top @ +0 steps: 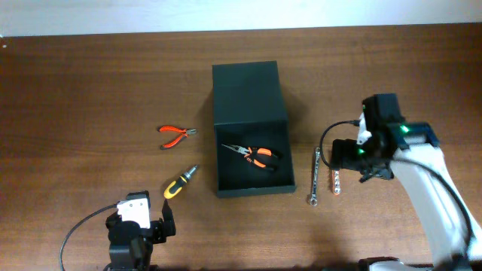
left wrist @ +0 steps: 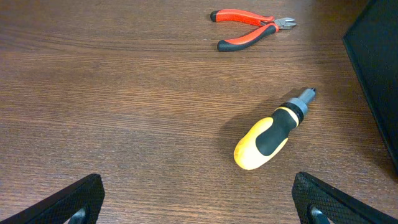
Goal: Pack container
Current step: 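Withdraw the right gripper and grasp the orange socket rail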
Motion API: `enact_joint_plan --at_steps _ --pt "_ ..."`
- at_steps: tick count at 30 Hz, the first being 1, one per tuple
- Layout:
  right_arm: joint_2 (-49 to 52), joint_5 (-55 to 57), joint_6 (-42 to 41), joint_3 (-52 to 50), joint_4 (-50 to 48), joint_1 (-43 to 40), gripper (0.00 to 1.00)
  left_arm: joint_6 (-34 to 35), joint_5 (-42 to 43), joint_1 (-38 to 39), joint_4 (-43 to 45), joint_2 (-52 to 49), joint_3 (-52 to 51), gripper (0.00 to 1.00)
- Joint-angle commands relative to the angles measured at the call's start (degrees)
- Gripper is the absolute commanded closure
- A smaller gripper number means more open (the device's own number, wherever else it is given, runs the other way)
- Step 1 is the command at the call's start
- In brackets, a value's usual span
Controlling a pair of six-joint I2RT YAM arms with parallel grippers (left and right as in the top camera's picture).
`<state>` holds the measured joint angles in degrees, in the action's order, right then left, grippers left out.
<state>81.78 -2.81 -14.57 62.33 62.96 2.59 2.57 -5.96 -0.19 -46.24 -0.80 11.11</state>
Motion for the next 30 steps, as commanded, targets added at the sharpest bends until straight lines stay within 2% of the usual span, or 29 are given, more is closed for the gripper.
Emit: enact_joint_plan --at_steps 1,6,11,16,30 --pt "6.88 0.52 -0.96 -0.5 -0.2 -0.37 0.07 -0.92 0.39 -0.35 0.04 0.5 -0.31 0.01" --pt "15.8 0.52 -0.96 -0.52 -1.51 -0.37 0.08 -0.92 0.39 -0.35 0.04 0.5 -0.31 0.01" --pt "20.26 0.52 -0.96 -0.52 -3.69 -0.37 0.16 -0.92 0.39 -0.35 0.04 0.5 -0.31 0.01" --pt "20.83 0.55 -0.96 -0.52 -6.23 -0.37 0.24 -0.92 0.39 -0.35 0.04 0.5 -0.31 0.01" --pt "20.92 3.34 -0.7 -1.53 -10.51 -0.37 0.27 -0.92 0.39 -0.35 0.04 0.5 -0.31 0.01"
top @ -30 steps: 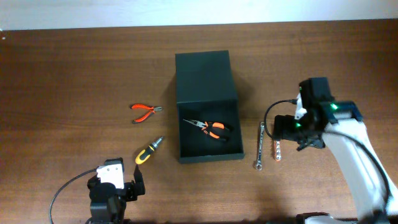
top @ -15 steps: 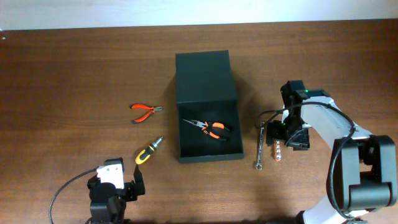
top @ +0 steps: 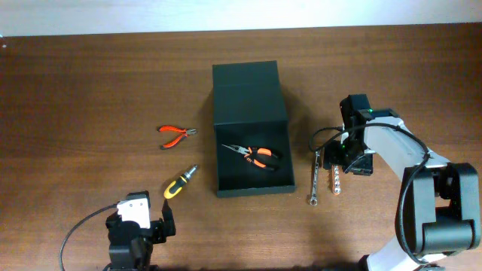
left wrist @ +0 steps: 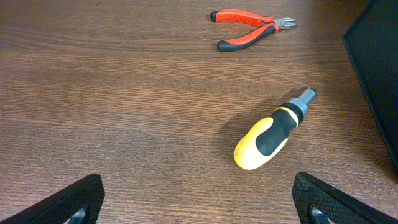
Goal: Pack container
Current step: 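Withdraw the right gripper and grasp the orange socket rail, then carry the socket rail into the box and release it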
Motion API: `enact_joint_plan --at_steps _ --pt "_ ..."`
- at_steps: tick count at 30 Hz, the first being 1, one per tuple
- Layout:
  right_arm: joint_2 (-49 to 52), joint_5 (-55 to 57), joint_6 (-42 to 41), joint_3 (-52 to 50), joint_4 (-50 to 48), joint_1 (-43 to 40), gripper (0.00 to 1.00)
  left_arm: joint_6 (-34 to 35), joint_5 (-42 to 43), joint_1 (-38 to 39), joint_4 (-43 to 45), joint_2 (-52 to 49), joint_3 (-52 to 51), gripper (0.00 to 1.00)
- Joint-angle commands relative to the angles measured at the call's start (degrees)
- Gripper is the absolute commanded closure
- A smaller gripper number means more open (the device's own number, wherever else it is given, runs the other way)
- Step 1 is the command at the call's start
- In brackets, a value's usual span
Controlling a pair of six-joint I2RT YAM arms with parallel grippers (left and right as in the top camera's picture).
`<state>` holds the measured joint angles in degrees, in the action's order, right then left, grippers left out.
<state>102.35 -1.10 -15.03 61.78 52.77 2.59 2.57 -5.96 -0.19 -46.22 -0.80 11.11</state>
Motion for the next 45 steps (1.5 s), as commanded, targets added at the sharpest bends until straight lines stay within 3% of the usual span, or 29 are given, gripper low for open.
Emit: enact_joint_plan --at_steps 1,8,13,33,35,40,45 --pt "0.35 1.62 -0.24 -1.16 -0.42 -0.37 0.27 -0.92 0.39 -0.35 0.02 0.5 -0.31 0.01" --pt "0.37 1.62 -0.26 -2.93 -1.86 -0.37 0.32 -0.92 0.39 -0.35 0.02 0.5 -0.31 0.01" --pt "0.37 1.6 -0.24 -3.06 -2.25 -0.37 0.46 -0.92 0.39 -0.35 0.02 0.5 -0.31 0.01" --pt "0.37 1.57 -0.04 -5.55 -4.92 -0.37 0.55 -0.92 0.39 -0.35 0.02 0.5 -0.31 0.01" --pt "0.37 1.57 -0.04 -5.88 -5.05 -0.37 0.63 -0.92 0.39 -0.35 0.02 0.5 -0.31 0.01" --pt "0.35 1.55 -0.04 -5.86 -5.01 -0.37 0.96 -0.92 0.39 -0.35 0.02 0.5 -0.31 0.01" --pt "0.35 1.57 0.02 -5.33 -4.42 -0.37 0.96 -0.92 0.39 -0.35 0.02 0.5 -0.31 0.01"
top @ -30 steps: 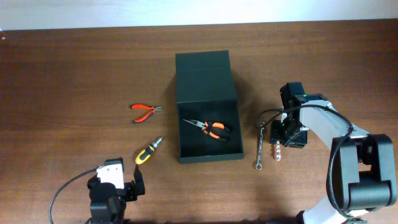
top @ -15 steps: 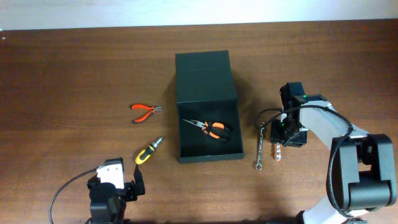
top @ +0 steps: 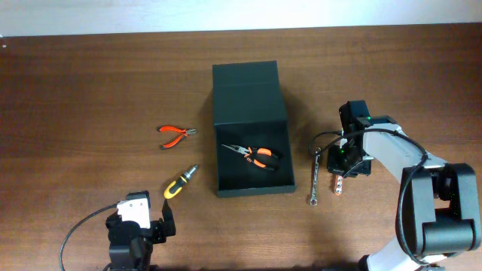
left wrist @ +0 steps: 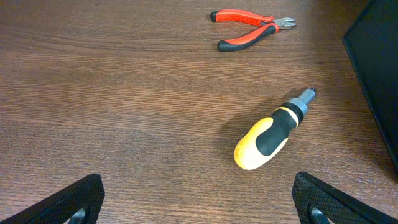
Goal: Pack container
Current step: 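Carry the socket rail into the box and release it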
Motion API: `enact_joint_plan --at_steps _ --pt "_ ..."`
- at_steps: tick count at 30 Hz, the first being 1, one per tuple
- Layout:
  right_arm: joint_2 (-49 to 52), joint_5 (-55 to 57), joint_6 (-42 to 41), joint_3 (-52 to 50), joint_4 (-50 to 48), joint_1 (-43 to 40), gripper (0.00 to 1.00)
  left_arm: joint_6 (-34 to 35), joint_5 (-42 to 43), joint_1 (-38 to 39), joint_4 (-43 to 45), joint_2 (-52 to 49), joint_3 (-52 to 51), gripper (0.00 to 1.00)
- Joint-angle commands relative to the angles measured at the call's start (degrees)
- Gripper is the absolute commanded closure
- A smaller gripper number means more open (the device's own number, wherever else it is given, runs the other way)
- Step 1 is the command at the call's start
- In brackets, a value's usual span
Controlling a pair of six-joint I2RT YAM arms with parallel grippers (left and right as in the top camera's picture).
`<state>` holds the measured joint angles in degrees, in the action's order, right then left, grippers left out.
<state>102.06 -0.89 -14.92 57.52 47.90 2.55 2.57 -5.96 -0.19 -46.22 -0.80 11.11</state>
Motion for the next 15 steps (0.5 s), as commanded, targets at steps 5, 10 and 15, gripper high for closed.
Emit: enact_joint_plan --at_steps 5,10,15 --pt "0.13 1.16 1.44 3.54 4.98 -0.33 0.96 -0.92 0.39 -0.35 0.02 0.5 -0.31 0.01" --pt "-1.07 -0.66 4.59 12.2 11.54 -0.26 0.96 -0.92 0.39 -0.35 0.02 0.5 -0.31 0.01" --pt "-1.86 -6.03 11.87 22.47 17.53 1.57 0.96 -0.92 0.39 -0.35 0.02 0.5 -0.31 0.01"
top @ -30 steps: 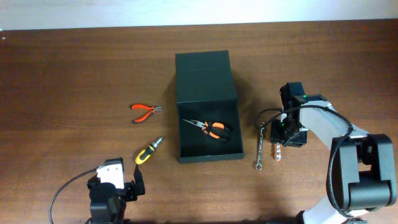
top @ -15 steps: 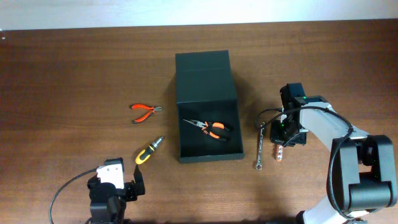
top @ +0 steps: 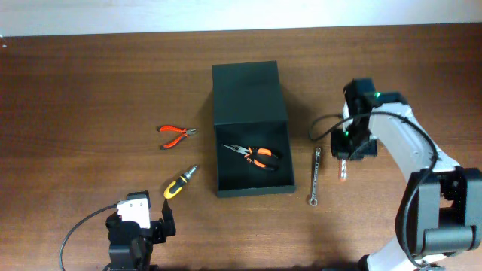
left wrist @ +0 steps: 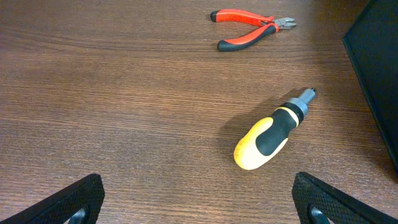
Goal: Pack container
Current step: 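Carry the socket rail into the box and release it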
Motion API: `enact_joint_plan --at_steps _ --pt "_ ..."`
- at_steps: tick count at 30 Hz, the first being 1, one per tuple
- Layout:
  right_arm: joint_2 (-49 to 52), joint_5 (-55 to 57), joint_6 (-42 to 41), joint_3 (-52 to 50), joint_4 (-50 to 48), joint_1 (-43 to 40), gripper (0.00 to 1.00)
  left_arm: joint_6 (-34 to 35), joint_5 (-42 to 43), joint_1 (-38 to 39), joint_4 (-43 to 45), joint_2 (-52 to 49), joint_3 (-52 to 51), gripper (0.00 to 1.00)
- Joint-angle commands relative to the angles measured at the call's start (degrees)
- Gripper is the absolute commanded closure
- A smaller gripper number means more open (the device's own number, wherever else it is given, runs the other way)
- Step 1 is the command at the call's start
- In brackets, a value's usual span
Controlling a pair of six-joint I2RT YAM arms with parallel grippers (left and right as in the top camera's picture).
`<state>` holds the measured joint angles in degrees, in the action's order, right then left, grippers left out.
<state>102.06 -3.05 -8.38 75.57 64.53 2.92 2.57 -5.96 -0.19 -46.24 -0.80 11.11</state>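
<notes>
An open black box (top: 252,98) stands mid-table with orange-handled long-nose pliers (top: 256,156) inside. To its left lie red pliers (top: 175,135) (left wrist: 252,28) and a yellow-and-black screwdriver (top: 179,183) (left wrist: 270,137). On the box's right lies a silver wrench (top: 315,177). My right gripper (top: 345,156) is shut on the top of a small orange bit holder (top: 343,170), which hangs below it to the right of the wrench. At the table's front left my left gripper (top: 143,226) (left wrist: 199,199) rests open, short of the screwdriver.
The box's lid (top: 247,90) lies open behind the compartment. A black cable (top: 324,128) loops from the right arm toward the box. The table's far edge meets a pale wall at the top of the overhead view.
The right gripper has moved away from the front edge and slightly right, and the orange bit holder has left its spot beside the wrench and now hangs from it. The left arm is unchanged.
The right gripper first hovered to the right of the bit holder lying beside the wrench. It then stood over the holder's far end, then sat down on it. Now the holder is off its spot, in the gripper. The left gripper stayed open throughout.
</notes>
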Motion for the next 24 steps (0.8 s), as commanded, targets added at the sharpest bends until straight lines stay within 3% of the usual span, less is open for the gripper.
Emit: enact_joint_plan --at_steps 1,6,11,18,24 --pt "-1.86 -6.14 8.33 7.06 2.1 2.27 0.96 -0.92 0.39 -0.35 0.04 0.5 -0.31 0.01" --pt "-1.86 -13.33 18.45 13.79 4.28 8.2 0.96 -0.92 0.39 -0.35 0.04 0.5 -0.31 0.01" --pt "-1.84 -13.2 23.93 15.08 2.75 17.22 0.96 -0.92 0.39 -0.35 0.04 0.5 -0.31 0.01" --pt "-0.26 -3.1 25.11 15.08 -2.43 28.28 0.93 -0.92 0.39 -0.35 0.04 0.5 -0.31 0.01" --pt "4.68 -1.16 26.4 15.08 -3.74 31.41 0.92 -0.92 0.39 -0.35 0.04 0.5 -0.31 0.01"
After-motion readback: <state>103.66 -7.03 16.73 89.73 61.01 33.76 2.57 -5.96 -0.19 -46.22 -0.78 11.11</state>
